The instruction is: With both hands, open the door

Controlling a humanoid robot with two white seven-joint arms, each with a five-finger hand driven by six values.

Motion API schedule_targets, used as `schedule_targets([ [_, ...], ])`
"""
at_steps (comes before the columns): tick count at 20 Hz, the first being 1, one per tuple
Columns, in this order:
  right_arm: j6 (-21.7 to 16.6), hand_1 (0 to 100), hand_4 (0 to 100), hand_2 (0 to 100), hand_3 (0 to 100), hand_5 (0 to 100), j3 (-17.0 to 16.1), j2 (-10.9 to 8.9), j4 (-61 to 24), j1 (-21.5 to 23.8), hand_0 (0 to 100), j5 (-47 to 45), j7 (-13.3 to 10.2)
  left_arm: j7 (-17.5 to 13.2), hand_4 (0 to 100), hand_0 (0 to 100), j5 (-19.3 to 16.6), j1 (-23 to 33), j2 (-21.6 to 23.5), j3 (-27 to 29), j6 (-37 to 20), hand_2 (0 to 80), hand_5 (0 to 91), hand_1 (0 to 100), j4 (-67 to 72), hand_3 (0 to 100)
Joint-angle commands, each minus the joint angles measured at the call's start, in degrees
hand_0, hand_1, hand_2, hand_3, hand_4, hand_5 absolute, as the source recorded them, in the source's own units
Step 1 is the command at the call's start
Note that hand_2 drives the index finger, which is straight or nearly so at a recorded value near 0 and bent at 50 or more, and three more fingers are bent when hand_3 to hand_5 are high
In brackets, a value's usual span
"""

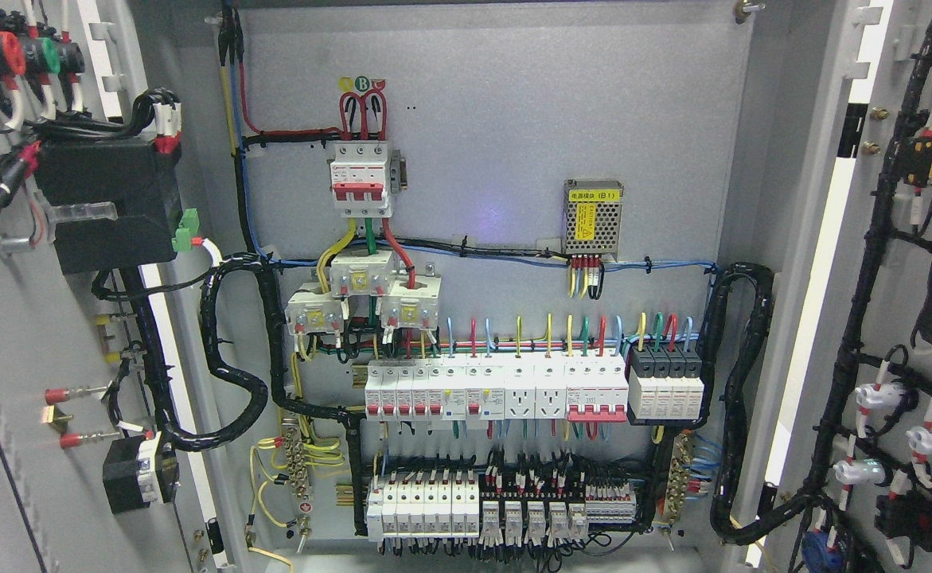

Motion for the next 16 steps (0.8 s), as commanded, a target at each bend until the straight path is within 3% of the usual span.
schedule_targets([
  [1, -9.11, 0, 0, 0, 0, 0, -3.95, -0.93, -1.12, -0.35, 0, -0.10, -0.04, -0.11, 3, 0, 2.08, -0.12, 2.11, 0.90, -42.80, 0.0, 0.0, 0, -1.42, 0],
  [8, -9.02, 0, 0, 0, 0, 0, -3.60, -1.02, -0.68, -0.53, 0, -5.19, 0.05, -0.02, 3, 0, 7.88, -0.03, 5.10, 1.87, -47.11, 0.0, 0.0, 0, -1.42, 0],
  [11, -9.02, 0, 0, 0, 0, 0, -3.77, -2.16, -0.59, -0.09, 0, -6.08, 0.05, -0.02, 3, 0, 9.64, -0.03, 5.98, 3.01, -48.25, 0.0, 0.0, 0, -1.42, 0],
  [16, -9.02, 0, 0, 0, 0, 0, -3.60, -2.25, -0.50, 0.00, 0, -8.45, 0.22, -0.02, 3, 0, 12.18, 0.05, 6.86, 3.98, -50.45, 0.0, 0.0, 0, -1.42, 0],
])
